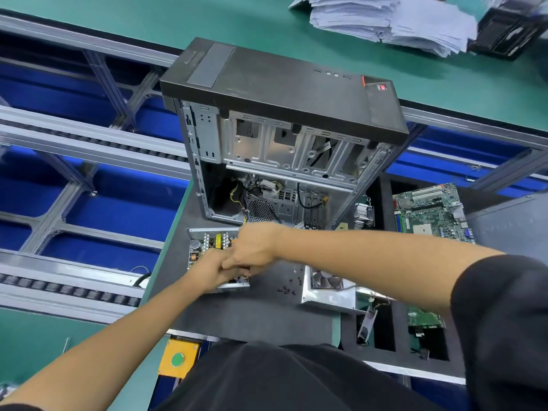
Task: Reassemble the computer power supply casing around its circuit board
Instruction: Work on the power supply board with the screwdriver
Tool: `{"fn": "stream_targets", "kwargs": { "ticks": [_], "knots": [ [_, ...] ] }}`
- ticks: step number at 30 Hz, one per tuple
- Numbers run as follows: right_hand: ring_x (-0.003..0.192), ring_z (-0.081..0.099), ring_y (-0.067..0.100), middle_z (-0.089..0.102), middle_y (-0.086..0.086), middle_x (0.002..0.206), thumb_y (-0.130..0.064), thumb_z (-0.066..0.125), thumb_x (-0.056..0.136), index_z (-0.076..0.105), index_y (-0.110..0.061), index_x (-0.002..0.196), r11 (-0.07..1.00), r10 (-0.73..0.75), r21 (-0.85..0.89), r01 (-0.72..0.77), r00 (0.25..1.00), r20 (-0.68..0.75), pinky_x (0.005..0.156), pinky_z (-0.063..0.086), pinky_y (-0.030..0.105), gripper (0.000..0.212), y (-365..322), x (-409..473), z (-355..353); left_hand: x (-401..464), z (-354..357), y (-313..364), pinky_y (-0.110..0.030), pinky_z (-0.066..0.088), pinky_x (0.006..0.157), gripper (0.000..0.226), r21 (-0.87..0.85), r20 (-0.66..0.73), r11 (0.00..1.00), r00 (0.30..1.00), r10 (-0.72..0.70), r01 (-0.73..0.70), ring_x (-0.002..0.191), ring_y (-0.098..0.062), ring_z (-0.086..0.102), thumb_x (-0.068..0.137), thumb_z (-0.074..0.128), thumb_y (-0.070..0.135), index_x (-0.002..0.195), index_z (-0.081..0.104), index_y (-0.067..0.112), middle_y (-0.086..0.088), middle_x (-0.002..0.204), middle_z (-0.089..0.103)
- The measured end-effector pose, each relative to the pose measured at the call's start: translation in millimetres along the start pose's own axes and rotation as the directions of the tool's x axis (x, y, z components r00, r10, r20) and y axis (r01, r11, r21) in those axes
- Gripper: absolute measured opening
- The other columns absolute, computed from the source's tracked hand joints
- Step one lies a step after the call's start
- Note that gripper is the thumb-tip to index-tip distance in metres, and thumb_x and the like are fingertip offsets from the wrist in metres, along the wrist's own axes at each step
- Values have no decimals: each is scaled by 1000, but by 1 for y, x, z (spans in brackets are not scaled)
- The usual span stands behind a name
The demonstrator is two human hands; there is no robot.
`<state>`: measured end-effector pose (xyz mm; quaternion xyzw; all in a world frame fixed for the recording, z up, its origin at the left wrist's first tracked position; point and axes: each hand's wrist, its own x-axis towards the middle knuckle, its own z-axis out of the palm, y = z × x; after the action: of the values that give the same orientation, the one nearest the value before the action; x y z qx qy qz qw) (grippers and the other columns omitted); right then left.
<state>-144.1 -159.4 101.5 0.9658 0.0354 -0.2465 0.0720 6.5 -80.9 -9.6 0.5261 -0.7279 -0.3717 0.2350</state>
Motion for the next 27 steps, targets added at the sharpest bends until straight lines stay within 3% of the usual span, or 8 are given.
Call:
{"fn": "stream_targets", "kwargs": {
  "ticks": [4,7,10,15,19,22,24,27],
  "knots": [
    [64,59,25,62,-4,81,-23,47,98,46,-25,117,985,-168,-26,168,986,19,52,37,33,19,8,1,-4,3,5,-13,-12,41,60,38,47,37,995,995,-93,91,64,19,57,84,81,15,63,62,40,42,66,60],
    [66,54,25,61,1,84,-29,49,101,47,-21,122,979,102,182,-95,994,-32,55,42,34,23,-1,-2,10,5,5,-16,-8,43,72,45,-13,15,995,995,-96,96,83,18,59,79,79,2,73,68,45,36,81,66],
    [74,63,30,68,8,88,-29,55,98,46,-15,125,816,460,398,-420,888,-8,55,35,33,31,-16,-4,20,6,5,-13,-13,40,61,30,-23,9,994,994,-104,105,68,7,55,67,94,20,75,71,38,28,73,63],
    [86,68,35,69,12,96,-19,58,94,46,-9,123,600,642,527,-602,755,132,59,41,36,33,-41,12,18,2,4,-17,-41,55,74,13,79,-16,997,1000,-19,20,82,-23,70,85,81,14,93,76,6,-4,96,74],
    [68,60,27,64,1,85,-33,51,97,51,-22,127,946,243,227,-231,970,-27,56,39,31,31,-9,1,11,0,-1,-8,-15,51,76,15,10,-11,999,999,40,-40,86,5,67,83,72,30,97,67,32,24,99,69],
    [64,59,27,56,-2,77,-28,49,97,46,-26,124,971,-226,-59,231,970,91,53,45,34,26,13,4,-2,-3,1,-5,0,38,65,10,36,0,998,999,53,-53,76,22,58,83,66,40,88,66,32,49,95,58],
    [60,56,27,48,-3,67,-19,51,95,50,-23,118,952,-297,-38,303,949,104,48,35,31,23,11,10,-5,-3,3,-11,-13,44,64,20,52,2,998,1000,20,-20,77,9,62,79,62,38,79,72,21,46,97,61],
    [48,34,19,39,-4,63,-18,58,95,58,-18,118,979,-71,191,75,997,-29,45,16,25,24,-4,4,11,1,3,-19,-7,43,82,18,59,64,998,998,-13,9,110,-14,66,76,77,26,91,78,16,6,120,72]
  ]
}}
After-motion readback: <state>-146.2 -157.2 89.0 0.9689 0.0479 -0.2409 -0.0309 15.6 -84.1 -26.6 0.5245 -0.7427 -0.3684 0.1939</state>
